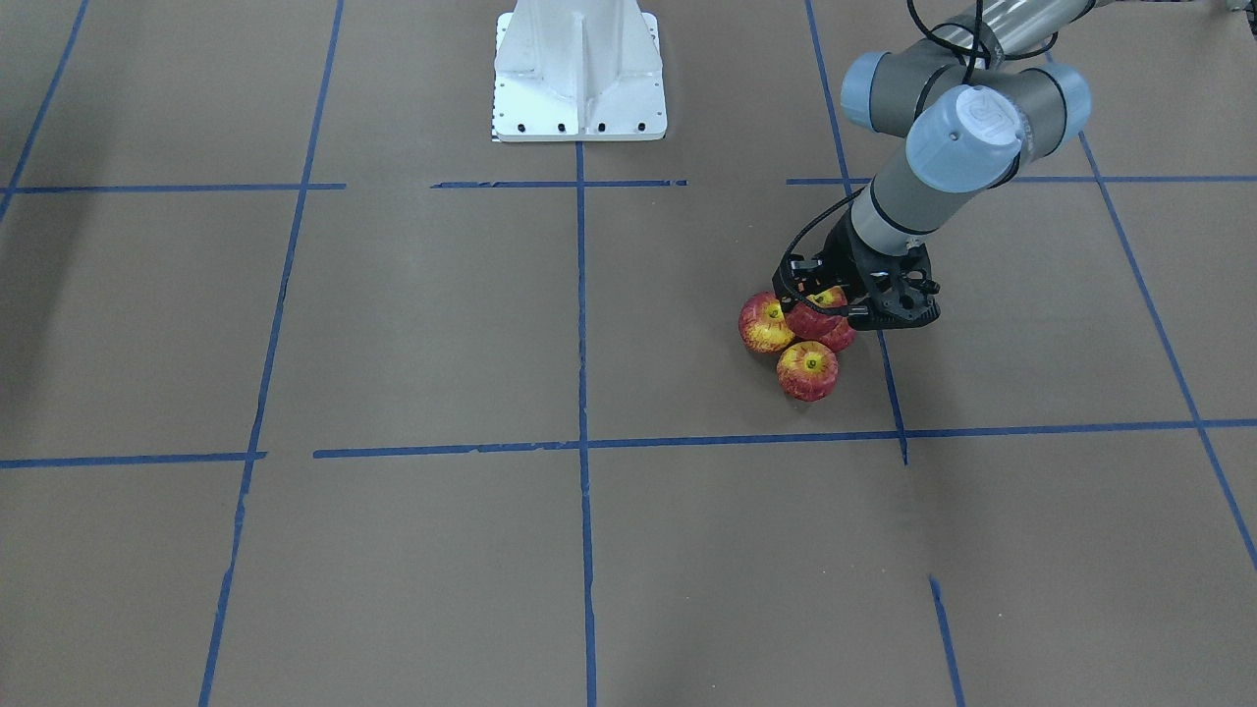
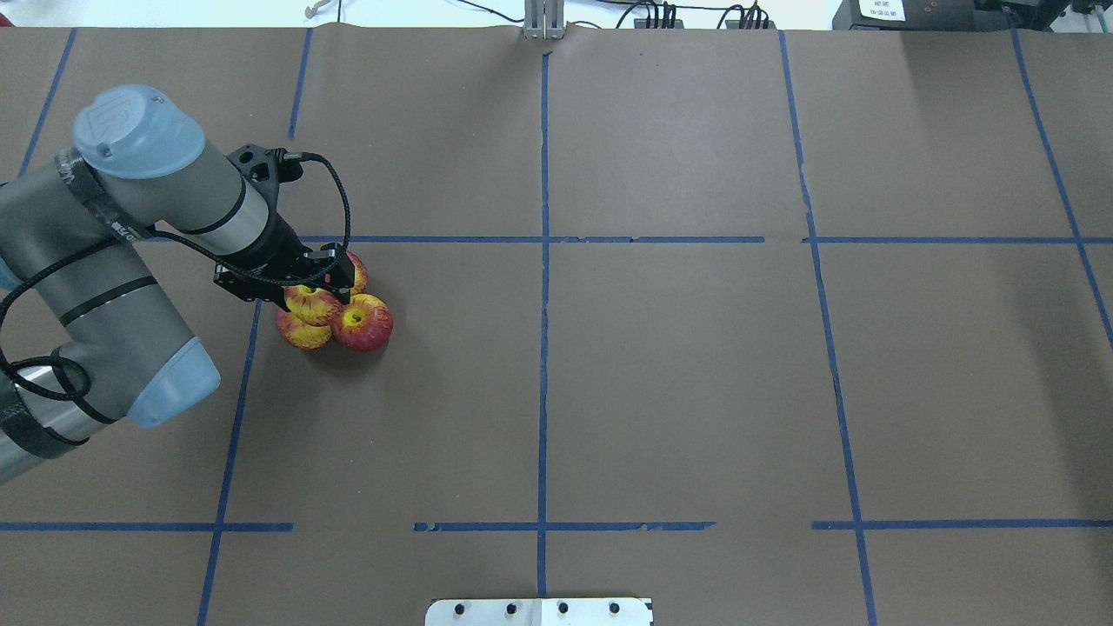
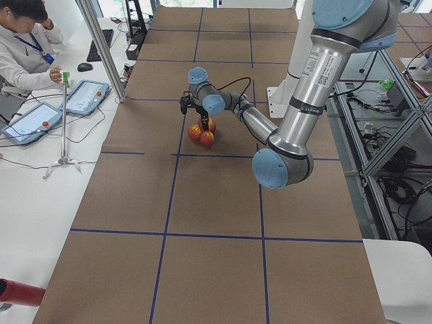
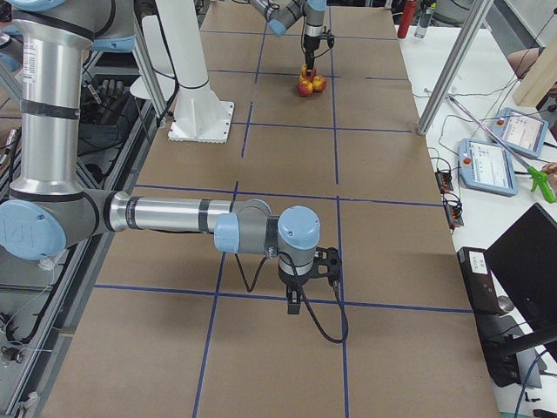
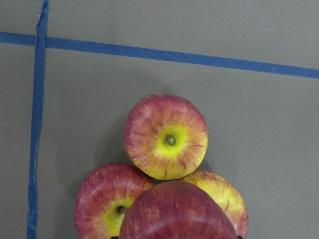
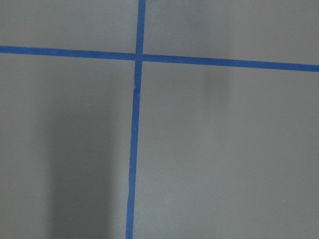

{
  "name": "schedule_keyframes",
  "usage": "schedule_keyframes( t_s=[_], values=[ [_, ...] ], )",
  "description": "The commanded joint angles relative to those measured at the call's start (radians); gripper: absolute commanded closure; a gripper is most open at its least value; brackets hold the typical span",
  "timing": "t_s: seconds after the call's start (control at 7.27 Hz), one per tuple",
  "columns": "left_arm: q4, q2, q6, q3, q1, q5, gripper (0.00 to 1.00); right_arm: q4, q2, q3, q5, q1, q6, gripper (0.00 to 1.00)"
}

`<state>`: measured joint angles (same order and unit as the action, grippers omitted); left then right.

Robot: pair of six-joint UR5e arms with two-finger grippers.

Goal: Stack apples
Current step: 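Lower the held apple onto the top of the three apples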

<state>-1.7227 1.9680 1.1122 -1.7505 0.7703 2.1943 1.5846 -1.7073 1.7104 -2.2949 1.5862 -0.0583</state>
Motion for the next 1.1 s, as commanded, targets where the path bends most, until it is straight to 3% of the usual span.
schedule_keyframes(
  t_s=[0.0, 0.14, 0.28, 0.41, 0.55, 0.69, 0.96],
  values=[
    [-0.001, 0.0, 0.0, 0.003, 0.0, -0.001, 0.65, 0.0, 0.0, 0.0, 0.0, 0.0, 0.0, 0.0],
    [-0.003, 0.0, 0.0, 0.003, 0.0, -0.001, 0.59, 0.0, 0.0, 0.0, 0.0, 0.0, 0.0, 0.0],
    [-0.003, 0.0, -0.002, 0.003, 0.0, -0.001, 0.46, 0.0, 0.0, 0.0, 0.0, 0.0, 0.0, 0.0],
    [-0.006, 0.0, -0.008, 0.005, 0.0, -0.001, 0.22, 0.0, 0.0, 0.0, 0.0, 0.0, 0.0, 0.0],
    [-0.006, -0.001, -0.008, 0.005, 0.0, -0.001, 0.09, 0.0, 0.0, 0.0, 0.0, 0.0, 0.0, 0.0],
    [-0.006, -0.001, -0.008, 0.005, 0.0, -0.001, 0.01, 0.0, 0.0, 0.0, 0.0, 0.0, 0.0, 0.0],
    [-0.005, -0.005, -0.008, 0.0, 0.0, -0.004, 0.01, 0.0, 0.0, 0.0, 0.0, 0.0, 0.0, 0.0]
  ],
)
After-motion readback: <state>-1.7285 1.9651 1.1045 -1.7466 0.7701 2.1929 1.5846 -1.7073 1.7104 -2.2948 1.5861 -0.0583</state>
